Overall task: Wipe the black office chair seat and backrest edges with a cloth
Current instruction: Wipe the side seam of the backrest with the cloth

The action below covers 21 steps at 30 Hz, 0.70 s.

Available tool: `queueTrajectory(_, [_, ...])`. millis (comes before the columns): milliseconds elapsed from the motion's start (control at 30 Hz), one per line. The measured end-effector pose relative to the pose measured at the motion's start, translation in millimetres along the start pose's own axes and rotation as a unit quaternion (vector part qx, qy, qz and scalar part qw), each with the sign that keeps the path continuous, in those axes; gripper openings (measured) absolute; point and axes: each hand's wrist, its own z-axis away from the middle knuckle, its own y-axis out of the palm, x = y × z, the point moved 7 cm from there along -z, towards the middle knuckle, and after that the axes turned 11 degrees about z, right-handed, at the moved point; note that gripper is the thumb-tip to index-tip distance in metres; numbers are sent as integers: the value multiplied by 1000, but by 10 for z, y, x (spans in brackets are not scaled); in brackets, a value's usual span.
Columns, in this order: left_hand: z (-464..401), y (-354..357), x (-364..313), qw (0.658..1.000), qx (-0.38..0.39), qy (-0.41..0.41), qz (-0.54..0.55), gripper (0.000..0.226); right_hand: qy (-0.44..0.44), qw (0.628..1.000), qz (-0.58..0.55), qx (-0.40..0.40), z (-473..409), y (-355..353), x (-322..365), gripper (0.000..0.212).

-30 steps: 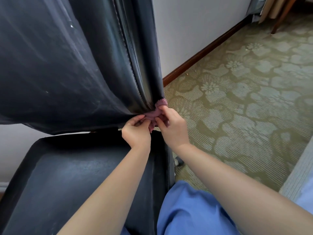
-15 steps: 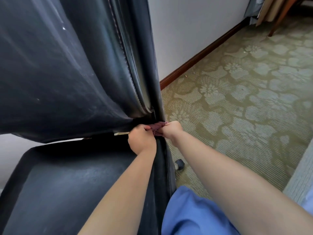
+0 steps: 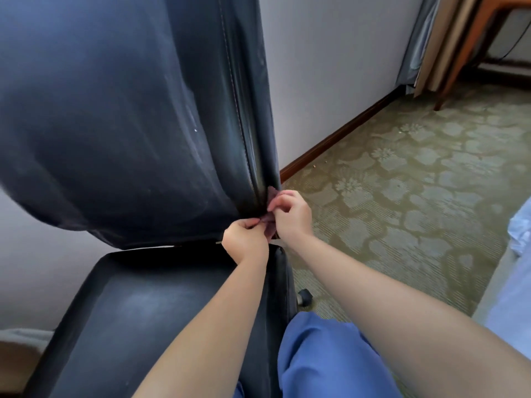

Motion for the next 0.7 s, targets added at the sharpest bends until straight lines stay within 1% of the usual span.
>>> queueTrajectory(100, [219, -66, -219, 999, -13, -12, 46, 22, -5, 1000, -8, 9, 47, -126, 290, 42])
queueTrajectory(167, [313, -151, -382, 998, -16, -6, 60, 20, 10, 1000, -16, 8, 134, -190, 390, 37])
queueTrajectory(267, [393, -276, -683, 998, -13, 45, 41, 23, -2, 999, -51, 1, 253, -314, 603, 35])
queueTrajectory(333, [416, -341, -896, 996, -9, 73, 48, 29, -14, 998, -69, 2, 320, -380, 798, 36])
queueTrajectory(400, [454, -382, -1111, 994, 3, 96, 59, 29, -16, 997, -74, -8, 390, -456, 955, 35])
queueTrajectory(467, [544, -385, -1337, 991, 23, 122, 54, 28, -14, 996, -82, -30, 463, -570, 1079, 30])
queueTrajectory(533, [644, -381, -1529, 988, 42, 142, 49, 25, -26, 996, -75, -44, 540, -681, 1205, 21])
queueTrajectory(600, [737, -367, -1691, 985, 61, 152, 58, 22, -45, 996, -66, -31, 594, -754, 1333, 12])
queueTrajectory(633, [779, -363, -1765, 983, 67, 157, 64, 19, -54, 996, -62, -15, 617, -773, 1393, 15])
queueTrajectory(700, [867, -355, -1917, 979, 81, 174, 70, 15, -59, 997, -53, 20, 648, -784, 1492, 29])
